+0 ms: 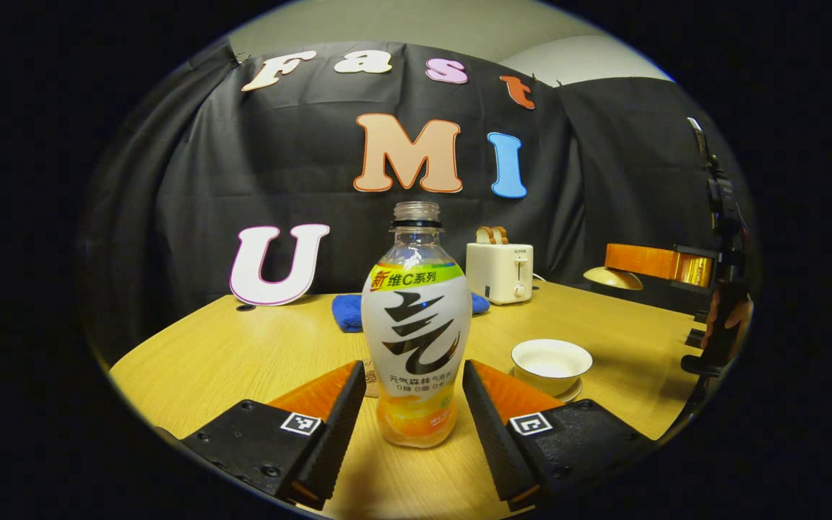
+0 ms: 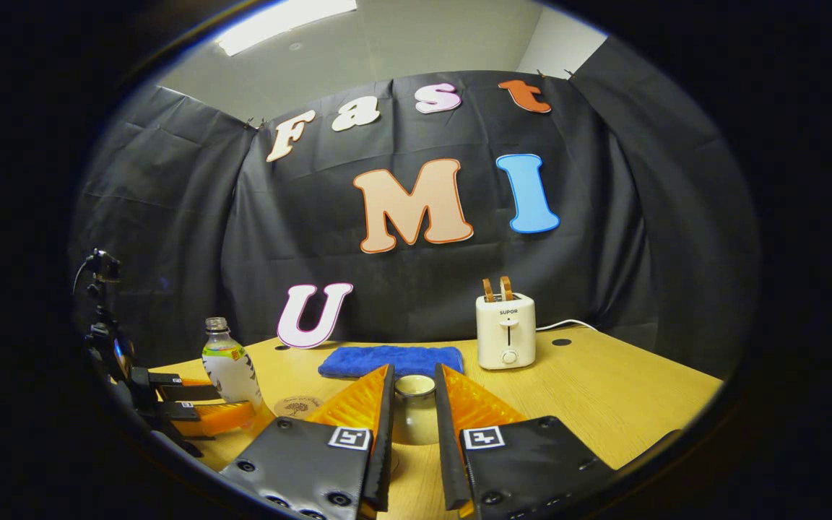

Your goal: Open the teacup lid with one hand, grasp the water bottle and pour water into the teacup with the other hand; after pouring, place the water bottle on the coaster and then close the teacup lid.

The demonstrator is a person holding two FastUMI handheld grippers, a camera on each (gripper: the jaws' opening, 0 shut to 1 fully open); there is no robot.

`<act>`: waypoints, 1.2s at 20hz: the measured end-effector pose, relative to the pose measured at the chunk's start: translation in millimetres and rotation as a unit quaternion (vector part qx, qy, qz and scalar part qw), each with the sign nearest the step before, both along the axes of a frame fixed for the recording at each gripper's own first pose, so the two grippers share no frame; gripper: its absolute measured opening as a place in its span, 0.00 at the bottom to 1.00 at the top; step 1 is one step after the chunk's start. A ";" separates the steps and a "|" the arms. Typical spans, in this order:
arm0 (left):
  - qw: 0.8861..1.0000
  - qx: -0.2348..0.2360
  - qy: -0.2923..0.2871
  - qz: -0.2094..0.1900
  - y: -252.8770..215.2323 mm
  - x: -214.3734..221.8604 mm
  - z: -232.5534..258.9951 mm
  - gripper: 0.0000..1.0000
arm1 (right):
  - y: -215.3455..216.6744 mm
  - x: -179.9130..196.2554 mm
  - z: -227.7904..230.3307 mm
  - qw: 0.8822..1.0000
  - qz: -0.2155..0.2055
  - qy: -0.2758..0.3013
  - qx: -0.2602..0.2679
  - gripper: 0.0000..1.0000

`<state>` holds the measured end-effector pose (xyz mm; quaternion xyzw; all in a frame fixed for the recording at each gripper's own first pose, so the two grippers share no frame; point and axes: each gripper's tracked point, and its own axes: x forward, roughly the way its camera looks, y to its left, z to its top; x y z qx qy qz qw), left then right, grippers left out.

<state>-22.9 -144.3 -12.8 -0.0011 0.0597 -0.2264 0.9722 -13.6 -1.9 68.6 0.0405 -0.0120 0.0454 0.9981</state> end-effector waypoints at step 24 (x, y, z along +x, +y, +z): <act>0.960 0.271 -0.069 0.029 20.4 40.6 -0.8 0.53 | -16.9 -5.7 12.8 1.000 -0.008 -0.013 0.010 0.33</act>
